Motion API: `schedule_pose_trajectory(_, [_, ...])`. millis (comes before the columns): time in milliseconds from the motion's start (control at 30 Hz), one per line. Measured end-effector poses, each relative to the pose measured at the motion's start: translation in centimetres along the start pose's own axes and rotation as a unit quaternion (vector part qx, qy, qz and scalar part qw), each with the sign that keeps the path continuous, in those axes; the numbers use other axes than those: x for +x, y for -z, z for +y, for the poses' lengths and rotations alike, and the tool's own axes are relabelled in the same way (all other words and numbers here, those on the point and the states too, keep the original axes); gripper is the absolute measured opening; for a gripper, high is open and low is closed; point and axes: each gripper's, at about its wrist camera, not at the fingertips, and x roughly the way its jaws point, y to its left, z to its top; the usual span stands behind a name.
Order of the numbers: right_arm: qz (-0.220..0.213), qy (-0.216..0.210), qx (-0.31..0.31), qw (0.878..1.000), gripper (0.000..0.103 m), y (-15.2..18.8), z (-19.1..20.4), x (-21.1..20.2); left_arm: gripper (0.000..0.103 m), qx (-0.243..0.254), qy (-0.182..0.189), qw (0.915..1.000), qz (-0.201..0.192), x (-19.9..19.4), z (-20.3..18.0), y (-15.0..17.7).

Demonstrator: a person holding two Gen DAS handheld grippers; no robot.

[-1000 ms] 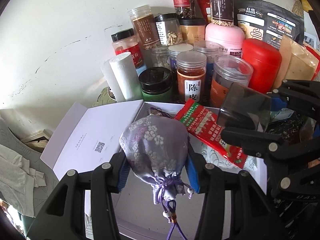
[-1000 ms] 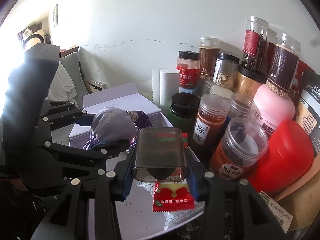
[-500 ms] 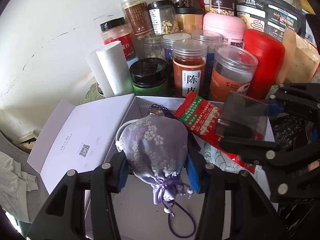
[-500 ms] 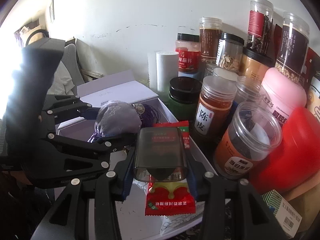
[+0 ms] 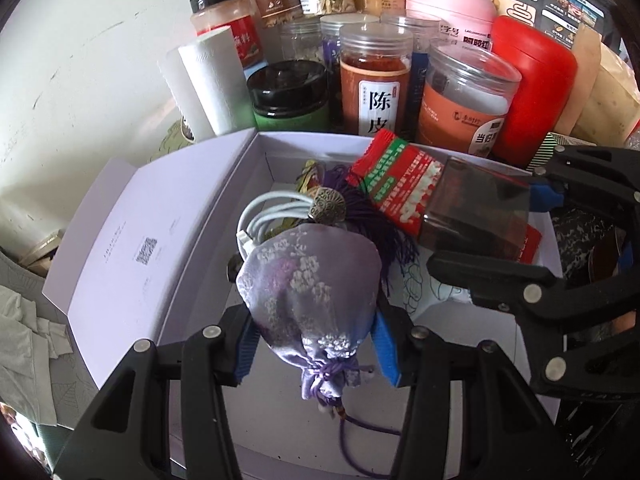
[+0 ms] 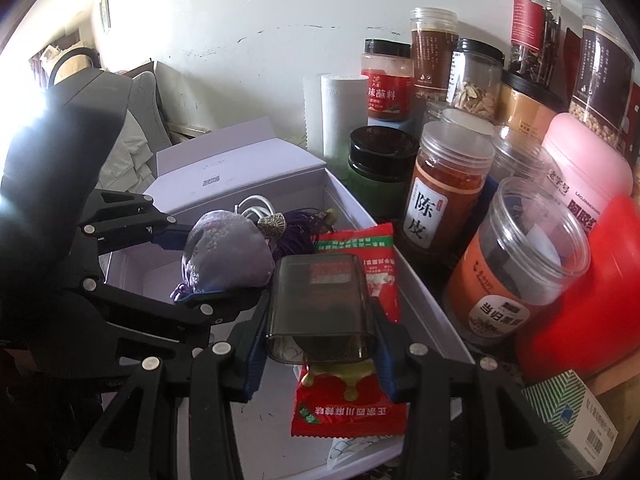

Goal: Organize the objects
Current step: 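Lower the lavender pouch into the box and open left tool while right tool releases the grey case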

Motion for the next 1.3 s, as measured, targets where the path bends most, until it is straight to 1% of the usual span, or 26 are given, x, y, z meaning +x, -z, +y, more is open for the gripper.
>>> schedule_pose_trajectory(133, [0.002,-0.009,-0.011,1.0,0.045,0.4,0.7,-0.2,0.047,-0.001,-0.004,0.9999,0.016,0.4,0.0,0.9])
schedule_pose_trajectory(300, [0.011,-0.018,-0.011,1.0,0.045,0.9,1.1,0.2,0.047,-0.018,0.005,0.9993,0.032,1.1,0.4,2.0])
schedule_pose_trajectory(633, [0.011,-0.02,-0.01,1.0,0.046,1.1,1.5,0.2,0.047,-0.02,0.018,0.9994,0.024,0.9,0.1,2.9])
schedule_pose_trajectory(767, [0.015,-0.025,-0.003,1.0,0.048,1.0,1.3,0.3,0.048,-0.021,0.013,0.9995,0.019,0.7,0.0,3.1])
schedule_pose_trajectory(933, [0.02,-0.014,-0.009,1.0,0.052,1.0,1.6,0.3,0.048,-0.026,0.007,0.9996,0.008,-0.2,0.0,3.7])
schedule_pose_trajectory(1033, [0.022,-0.013,-0.01,1.0,0.053,1.1,1.6,0.2,0.048,-0.025,-0.001,0.9997,0.005,-0.7,-0.1,4.0])
schedule_pose_trajectory(1200, [0.029,0.002,-0.016,0.999,0.057,1.1,2.0,-0.1,0.048,-0.021,-0.004,0.9998,0.0,-1.2,-0.2,4.4])
schedule_pose_trajectory(1300, [0.033,0.023,-0.022,0.999,0.058,1.0,2.1,-0.5,0.048,-0.021,-0.006,0.9998,-0.001,-1.8,-0.7,4.8])
